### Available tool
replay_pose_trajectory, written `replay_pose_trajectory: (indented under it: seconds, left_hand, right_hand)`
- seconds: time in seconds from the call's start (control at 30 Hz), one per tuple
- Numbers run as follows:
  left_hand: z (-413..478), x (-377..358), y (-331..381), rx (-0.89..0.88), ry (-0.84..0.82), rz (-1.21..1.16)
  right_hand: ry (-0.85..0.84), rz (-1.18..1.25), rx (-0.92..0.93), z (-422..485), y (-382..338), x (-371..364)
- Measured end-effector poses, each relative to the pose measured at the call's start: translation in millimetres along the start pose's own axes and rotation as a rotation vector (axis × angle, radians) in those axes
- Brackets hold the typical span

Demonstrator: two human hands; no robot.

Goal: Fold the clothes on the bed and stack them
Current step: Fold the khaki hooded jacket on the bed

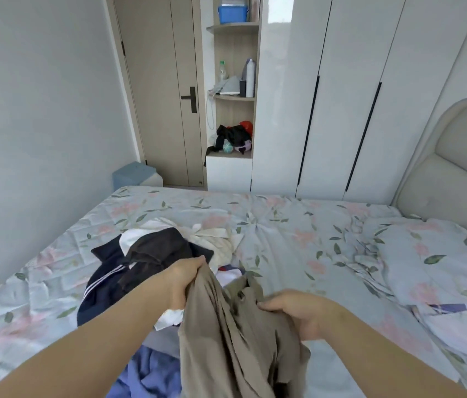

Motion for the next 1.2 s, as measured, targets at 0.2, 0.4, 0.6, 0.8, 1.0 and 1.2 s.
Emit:
replay_pose_trajectory:
  seconds: [0.2,0.4,0.6,0.8,1.0,1.2]
  left_hand:
    - [-20,9,35,-0.317,-0.187,0.171]
    - [-18,25,61,-0.665,0.131,0.824]
    - [-14,45,82,-0.85,0.536,1.335]
    - [-22,56,103,-0.716,0.727,1.166]
    - [-10,41,83,-0.489,0.307,0.142]
    - [5,-4,35,-0.371,0.102,0.245]
  right_hand:
    - [0.03,0.386,0.371,-13,-48,41]
    - [-0.084,-0.047,0.217,-23,-42,32]
    - [0.101,0.127,0.504,-36,-73,47]
    - [0.124,0.153,0.565,-63,-108,48]
    - [0.313,-0.398,0.7,-97,-147,37]
    - [0.403,-1.058,0.268,-63,-95,25]
Point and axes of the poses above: each hand's wrist, its own z-axis towards the middle knuckle, its own x-axis out of the back of the hand, y = z × x, the point moved 6 cm from there along z, towards the middle knuckle, and after that the axes turned 12 degrees about z, right-handed, at the moved point
